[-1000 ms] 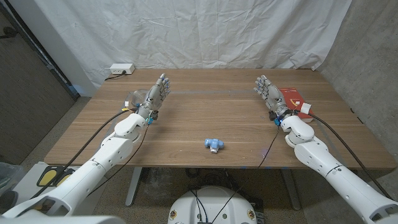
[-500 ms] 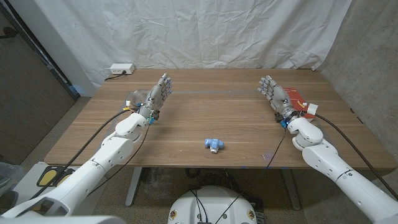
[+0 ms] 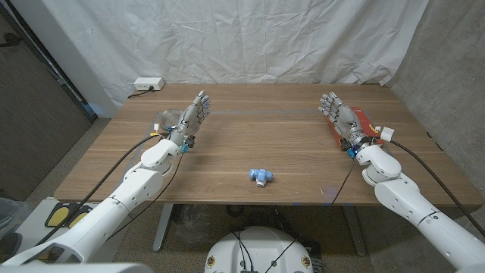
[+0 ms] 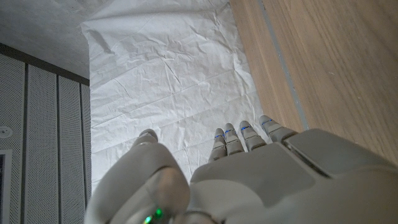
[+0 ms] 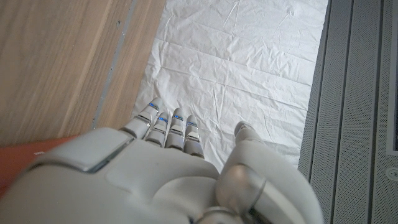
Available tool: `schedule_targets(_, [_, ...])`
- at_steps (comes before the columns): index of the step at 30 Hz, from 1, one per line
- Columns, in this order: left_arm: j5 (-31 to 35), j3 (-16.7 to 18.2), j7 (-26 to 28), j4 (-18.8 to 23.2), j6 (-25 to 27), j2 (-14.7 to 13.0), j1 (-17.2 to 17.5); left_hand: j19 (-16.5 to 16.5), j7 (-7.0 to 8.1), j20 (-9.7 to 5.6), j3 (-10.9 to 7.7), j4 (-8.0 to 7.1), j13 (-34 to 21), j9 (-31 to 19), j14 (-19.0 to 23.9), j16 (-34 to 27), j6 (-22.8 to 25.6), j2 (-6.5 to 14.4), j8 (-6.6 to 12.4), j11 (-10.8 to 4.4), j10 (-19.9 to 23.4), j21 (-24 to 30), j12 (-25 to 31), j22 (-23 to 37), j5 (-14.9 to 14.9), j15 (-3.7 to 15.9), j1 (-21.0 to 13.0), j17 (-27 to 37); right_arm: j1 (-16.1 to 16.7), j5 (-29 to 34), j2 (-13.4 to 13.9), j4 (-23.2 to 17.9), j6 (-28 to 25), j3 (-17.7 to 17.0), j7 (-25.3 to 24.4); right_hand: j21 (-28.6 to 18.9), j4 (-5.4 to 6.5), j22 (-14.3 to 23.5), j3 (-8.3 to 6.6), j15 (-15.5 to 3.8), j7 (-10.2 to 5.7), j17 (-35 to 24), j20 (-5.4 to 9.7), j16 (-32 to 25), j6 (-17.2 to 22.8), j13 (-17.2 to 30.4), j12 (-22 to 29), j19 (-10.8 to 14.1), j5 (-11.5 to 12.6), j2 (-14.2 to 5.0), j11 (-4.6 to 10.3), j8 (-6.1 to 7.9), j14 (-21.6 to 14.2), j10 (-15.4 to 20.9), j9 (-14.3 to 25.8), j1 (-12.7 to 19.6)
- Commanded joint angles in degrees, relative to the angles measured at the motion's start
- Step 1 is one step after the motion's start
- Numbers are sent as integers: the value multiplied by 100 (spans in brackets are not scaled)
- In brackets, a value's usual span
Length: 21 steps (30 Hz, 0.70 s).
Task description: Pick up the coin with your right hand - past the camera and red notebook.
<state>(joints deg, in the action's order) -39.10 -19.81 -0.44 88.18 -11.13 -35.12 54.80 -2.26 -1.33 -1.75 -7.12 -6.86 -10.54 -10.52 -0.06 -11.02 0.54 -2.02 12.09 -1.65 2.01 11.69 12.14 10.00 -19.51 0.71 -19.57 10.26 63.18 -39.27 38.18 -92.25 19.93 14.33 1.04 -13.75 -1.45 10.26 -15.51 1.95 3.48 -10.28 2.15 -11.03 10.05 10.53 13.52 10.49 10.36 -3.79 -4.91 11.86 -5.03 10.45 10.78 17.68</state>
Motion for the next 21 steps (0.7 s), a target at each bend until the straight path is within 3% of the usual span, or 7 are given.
schedule_targets(1, [6,-38,-93,-133,-94,65,-73,35,7,-454,-24,24,-17,-24,49,-27,44,47,37,-3,55,22,35,21,-25,9,-32,8,221,-3,32,-108,202,-148,-46,15,-31,29,-17,-1,-17,-7,125,-16,64,16,34,77,-18,-12,2,34,-46,61,19,50])
schedule_targets(21, [-79,-30,-173,-156,-147,108,-50,24,3,-401,-24,51,-18,-24,61,-7,68,97,16,-4,66,3,12,21,-45,11,-87,9,580,63,67,-300,474,-359,-125,31,-68,31,-6,5,-15,-9,126,-6,94,18,18,104,-22,-26,9,24,-69,66,21,69])
